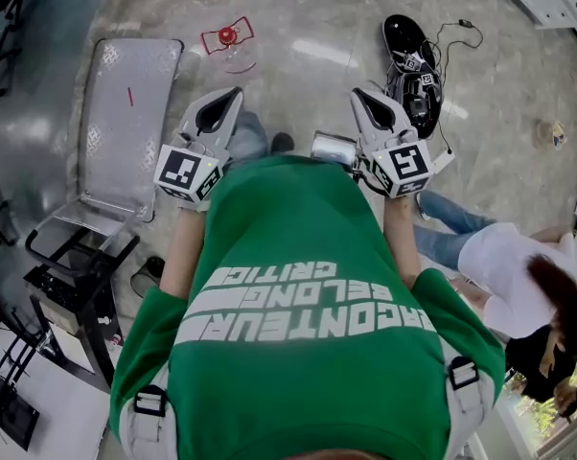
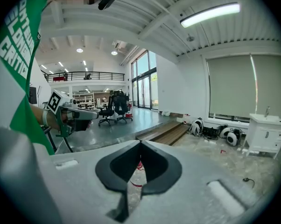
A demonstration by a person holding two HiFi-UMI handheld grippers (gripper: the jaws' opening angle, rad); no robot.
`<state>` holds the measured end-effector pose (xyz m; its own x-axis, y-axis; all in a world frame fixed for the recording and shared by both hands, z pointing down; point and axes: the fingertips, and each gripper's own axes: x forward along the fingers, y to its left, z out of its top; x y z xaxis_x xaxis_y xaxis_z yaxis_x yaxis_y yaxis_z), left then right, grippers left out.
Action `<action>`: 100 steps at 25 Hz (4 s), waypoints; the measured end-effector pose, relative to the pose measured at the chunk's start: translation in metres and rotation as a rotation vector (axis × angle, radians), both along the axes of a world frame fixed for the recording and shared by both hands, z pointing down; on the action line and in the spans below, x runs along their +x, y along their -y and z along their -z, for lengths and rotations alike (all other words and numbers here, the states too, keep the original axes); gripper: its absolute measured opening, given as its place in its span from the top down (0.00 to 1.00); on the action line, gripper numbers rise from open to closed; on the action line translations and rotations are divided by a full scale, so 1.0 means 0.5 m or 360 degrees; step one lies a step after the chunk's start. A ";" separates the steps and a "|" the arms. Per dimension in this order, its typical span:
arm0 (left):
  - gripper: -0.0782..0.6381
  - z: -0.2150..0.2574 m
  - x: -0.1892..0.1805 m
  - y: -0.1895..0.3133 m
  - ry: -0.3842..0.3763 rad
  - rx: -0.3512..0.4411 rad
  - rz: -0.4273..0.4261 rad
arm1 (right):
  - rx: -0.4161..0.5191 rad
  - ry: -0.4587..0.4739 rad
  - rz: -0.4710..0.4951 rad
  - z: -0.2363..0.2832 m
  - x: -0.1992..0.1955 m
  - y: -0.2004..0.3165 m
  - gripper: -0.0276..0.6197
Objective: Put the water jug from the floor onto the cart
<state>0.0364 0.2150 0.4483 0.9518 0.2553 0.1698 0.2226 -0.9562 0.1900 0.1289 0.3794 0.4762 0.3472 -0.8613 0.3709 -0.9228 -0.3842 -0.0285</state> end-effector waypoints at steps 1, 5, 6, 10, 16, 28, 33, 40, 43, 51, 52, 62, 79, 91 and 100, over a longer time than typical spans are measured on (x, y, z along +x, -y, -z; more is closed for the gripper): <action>0.87 0.004 0.007 0.001 -0.0015 -0.0006 -0.0006 | -0.0003 0.0013 0.0002 -0.002 0.005 0.003 0.97; 0.87 0.008 0.019 0.014 -0.0049 -0.0037 -0.0017 | 0.0031 0.0066 -0.0003 0.003 0.026 0.031 0.97; 0.87 0.004 0.019 0.019 -0.0045 -0.0041 -0.0016 | 0.0032 0.0064 -0.0002 0.004 0.030 0.040 0.97; 0.87 -0.013 0.027 0.060 -0.0023 -0.0056 0.0001 | 0.0003 0.0056 0.0018 -0.002 0.049 0.086 0.97; 0.87 -0.028 0.068 0.155 -0.0019 -0.0094 0.0050 | -0.0051 0.0062 0.0031 -0.011 0.099 0.165 0.97; 0.87 -0.050 0.156 0.368 -0.0005 -0.0142 0.0160 | -0.0134 0.0020 0.0193 -0.001 0.229 0.387 0.97; 0.87 -0.070 0.162 0.440 0.0013 -0.0146 0.0214 | -0.0170 0.0020 0.0252 -0.014 0.245 0.447 0.97; 0.87 -0.108 0.172 0.483 0.0112 -0.0186 0.0355 | -0.0224 0.0052 0.0376 -0.038 0.292 0.484 0.97; 0.87 -0.118 0.194 0.489 0.0148 -0.0193 0.0428 | -0.0215 0.0070 0.0446 -0.048 0.329 0.500 0.97; 0.87 -0.096 0.285 0.478 0.0149 -0.0225 0.0631 | -0.0203 0.0087 0.0708 -0.072 0.438 0.524 0.97; 0.87 -0.101 0.294 0.476 0.0161 -0.0223 0.0651 | -0.0210 0.0075 0.0731 -0.078 0.456 0.524 0.97; 0.87 -0.261 0.341 0.485 0.0352 -0.0246 0.0772 | -0.0272 0.0013 0.0918 -0.224 0.573 0.576 0.97; 0.77 -0.706 0.251 0.542 0.0819 -0.0413 0.0847 | -0.0513 0.0279 0.0935 -0.703 0.415 0.687 0.89; 0.68 -0.975 0.244 0.556 0.1095 -0.0473 0.0780 | -0.0710 0.0471 0.0775 -0.944 0.327 0.659 0.78; 0.62 -1.098 0.238 0.554 0.1208 -0.0527 0.0796 | -0.0832 0.0555 0.0674 -1.051 0.314 0.656 0.75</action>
